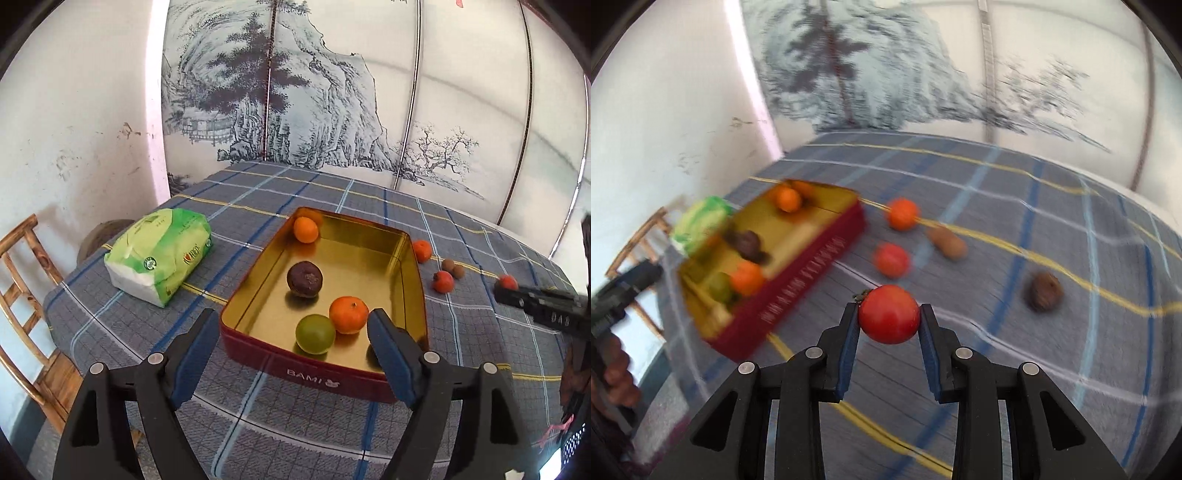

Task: Organize fruits
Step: 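Carry the red fruit with the right gripper into the tin and open, then reach the right gripper to another red fruit and grasp it, then grasp the two small brown round fruits together with the left gripper, then carry the two small brown fruits with the left gripper over the tin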

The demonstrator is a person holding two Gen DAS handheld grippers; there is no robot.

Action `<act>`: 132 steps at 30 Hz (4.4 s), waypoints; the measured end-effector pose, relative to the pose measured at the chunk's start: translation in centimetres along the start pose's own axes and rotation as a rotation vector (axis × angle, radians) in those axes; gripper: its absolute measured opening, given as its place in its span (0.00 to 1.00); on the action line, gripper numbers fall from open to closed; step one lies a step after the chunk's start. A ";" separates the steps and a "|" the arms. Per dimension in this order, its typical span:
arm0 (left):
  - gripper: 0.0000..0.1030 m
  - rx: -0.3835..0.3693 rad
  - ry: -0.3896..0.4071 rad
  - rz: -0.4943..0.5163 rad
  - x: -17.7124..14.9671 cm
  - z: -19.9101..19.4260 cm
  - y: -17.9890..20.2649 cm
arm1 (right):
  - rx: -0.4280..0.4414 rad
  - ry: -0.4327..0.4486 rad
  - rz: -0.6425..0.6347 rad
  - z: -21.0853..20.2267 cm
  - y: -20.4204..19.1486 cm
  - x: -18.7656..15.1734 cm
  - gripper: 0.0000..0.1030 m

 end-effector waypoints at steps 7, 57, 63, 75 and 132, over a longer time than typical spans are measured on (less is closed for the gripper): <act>0.86 0.003 0.008 0.008 -0.4 -0.4 0.2 | 0.111 -0.027 -0.075 3.9 -6.3 3.9 0.32; 0.90 -0.004 -0.041 0.118 -2.0 -1.2 -0.1 | 0.096 0.062 0.001 6.3 -8.9 4.4 0.49; 0.90 -0.071 -0.036 0.126 -1.9 -1.5 1.7 | -0.082 -0.016 0.029 5.0 -0.9 -0.6 0.50; 0.91 -0.111 -0.035 0.243 -2.0 -1.9 5.1 | -0.041 -0.011 -0.003 8.9 0.2 0.7 0.50; 0.39 -0.273 -0.378 0.177 0.6 22.3 25.3 | -0.129 0.066 0.384 -1.6 20.9 -6.5 0.35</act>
Point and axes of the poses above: each gripper's, at about its wrist camera, not at the fingertips, and z roughly the way its jaws point, y to its right, x to its top, the point moved 1 cm from there along z, roughly the way its jaws point, and after that the axes turned 7 degrees about y, right-handed, at the moved point
